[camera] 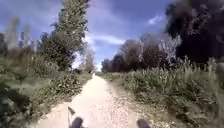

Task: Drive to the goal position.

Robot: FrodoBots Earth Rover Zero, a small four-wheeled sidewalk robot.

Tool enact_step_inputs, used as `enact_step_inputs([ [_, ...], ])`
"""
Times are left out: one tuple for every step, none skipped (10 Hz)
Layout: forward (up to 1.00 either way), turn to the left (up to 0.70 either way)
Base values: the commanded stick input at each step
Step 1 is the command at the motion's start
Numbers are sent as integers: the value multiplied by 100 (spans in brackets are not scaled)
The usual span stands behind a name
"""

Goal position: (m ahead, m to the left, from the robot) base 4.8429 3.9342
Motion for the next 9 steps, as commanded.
enact_step_inputs([
  [100, 0],
  [100, 0],
  [100, 0],
  [100, 0],
  [100, 0],
  [100, 0],
  [100, 0],
  [100, 0],
  [100, 0],
])
